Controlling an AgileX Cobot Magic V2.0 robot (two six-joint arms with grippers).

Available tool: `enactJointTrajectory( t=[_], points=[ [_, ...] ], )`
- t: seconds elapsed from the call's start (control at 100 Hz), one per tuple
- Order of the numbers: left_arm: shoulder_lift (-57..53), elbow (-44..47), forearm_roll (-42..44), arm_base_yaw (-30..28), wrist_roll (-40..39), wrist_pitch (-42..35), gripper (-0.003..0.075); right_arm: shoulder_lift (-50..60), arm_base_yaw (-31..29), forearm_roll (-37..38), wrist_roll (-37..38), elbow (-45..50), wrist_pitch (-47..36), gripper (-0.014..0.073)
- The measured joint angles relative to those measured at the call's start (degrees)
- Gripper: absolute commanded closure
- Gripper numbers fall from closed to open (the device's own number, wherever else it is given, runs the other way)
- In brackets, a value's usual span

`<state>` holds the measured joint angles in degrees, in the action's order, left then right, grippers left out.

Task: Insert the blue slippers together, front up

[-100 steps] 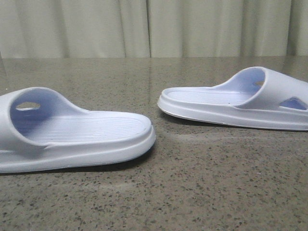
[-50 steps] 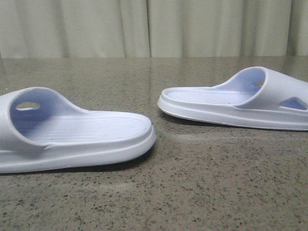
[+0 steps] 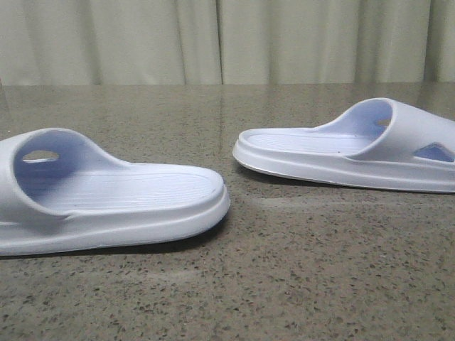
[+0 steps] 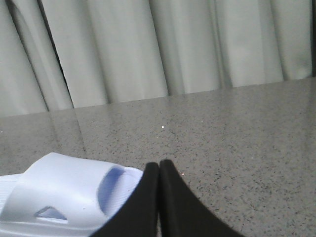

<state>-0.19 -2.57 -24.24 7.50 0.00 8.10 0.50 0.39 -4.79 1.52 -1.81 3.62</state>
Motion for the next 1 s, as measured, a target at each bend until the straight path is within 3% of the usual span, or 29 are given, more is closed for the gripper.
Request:
enactJointTrajectory(
  t=[0.21,0.39,0.7,0.77,0.85,1.0],
  points=[
    [1.3,-11.2,0.5,0.0,0.0,12.3,0.0705,0.0,0.0,0.0,0.0,-10.5,11.8,0.0700],
    [9.6,-19.8,1.2,0.0,0.0,20.6,0.0705,-2.6,0.0,0.0,0.0,-18.9,20.6,0.0700],
    [20.8,-26.4,0.4,0.0,0.0,26.3,0.0681,-9.1,0.0,-6.2,0.0,-24.5,28.7,0.0696],
    [21.3,-26.4,0.3,0.0,0.0,27.0,0.0612,-9.3,0.0,-6.7,0.0,-24.5,29.3,0.0654],
    [21.4,-26.4,-0.1,0.0,0.0,27.3,0.0475,-9.3,0.0,-7.1,0.0,-24.5,29.5,0.0551],
    [21.5,-26.4,-1.5,0.0,0.0,27.3,0.0212,-9.3,0.0,-7.4,0.0,-24.5,29.7,0.0247]
  ],
)
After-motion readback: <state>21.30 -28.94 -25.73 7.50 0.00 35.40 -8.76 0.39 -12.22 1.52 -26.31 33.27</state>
